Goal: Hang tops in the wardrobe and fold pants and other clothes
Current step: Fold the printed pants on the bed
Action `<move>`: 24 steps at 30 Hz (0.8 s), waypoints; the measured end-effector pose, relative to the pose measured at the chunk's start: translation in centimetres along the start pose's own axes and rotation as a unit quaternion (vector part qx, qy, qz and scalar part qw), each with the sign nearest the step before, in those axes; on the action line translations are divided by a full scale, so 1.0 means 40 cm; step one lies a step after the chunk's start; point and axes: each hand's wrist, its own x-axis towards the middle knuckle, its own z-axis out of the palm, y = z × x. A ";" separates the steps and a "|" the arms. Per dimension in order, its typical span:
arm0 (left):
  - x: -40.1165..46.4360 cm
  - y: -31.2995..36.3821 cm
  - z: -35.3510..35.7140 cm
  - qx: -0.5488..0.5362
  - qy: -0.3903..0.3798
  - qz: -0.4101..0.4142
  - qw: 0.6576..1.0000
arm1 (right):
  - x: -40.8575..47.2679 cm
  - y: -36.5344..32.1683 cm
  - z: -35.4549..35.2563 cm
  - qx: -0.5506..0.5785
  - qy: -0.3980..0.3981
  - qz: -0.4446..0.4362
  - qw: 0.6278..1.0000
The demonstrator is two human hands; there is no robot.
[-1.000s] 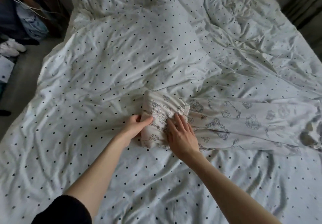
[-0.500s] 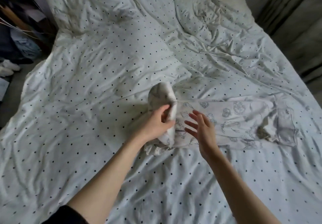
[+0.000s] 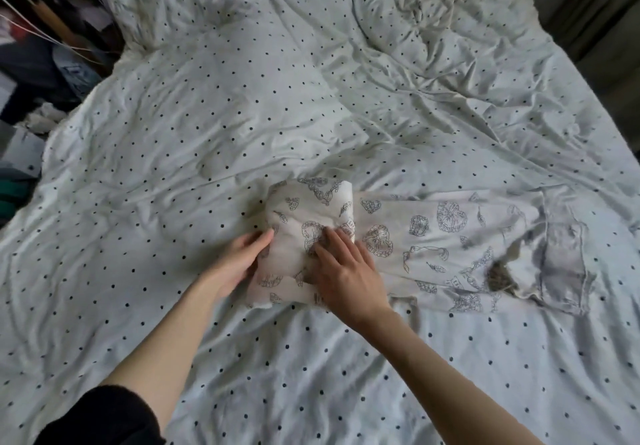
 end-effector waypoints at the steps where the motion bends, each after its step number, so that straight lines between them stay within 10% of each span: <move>1: 0.002 0.010 -0.001 -0.021 -0.010 -0.001 1.000 | 0.003 0.018 0.003 -0.023 -0.023 -0.002 0.999; 5: -0.041 0.055 0.011 0.005 -0.036 0.022 0.999 | -0.009 0.058 -0.002 -0.050 -0.066 -0.032 0.996; 9: -0.112 0.144 0.071 0.040 0.027 0.076 0.996 | -0.025 0.072 -0.075 0.152 0.050 0.044 0.986; 18: -0.204 0.233 0.439 0.200 -0.087 0.165 0.962 | -0.134 0.234 -0.297 0.505 0.153 0.367 0.766; 24: -0.123 0.167 0.424 0.167 0.145 0.110 0.969 | -0.203 0.247 -0.284 0.231 0.147 0.286 0.918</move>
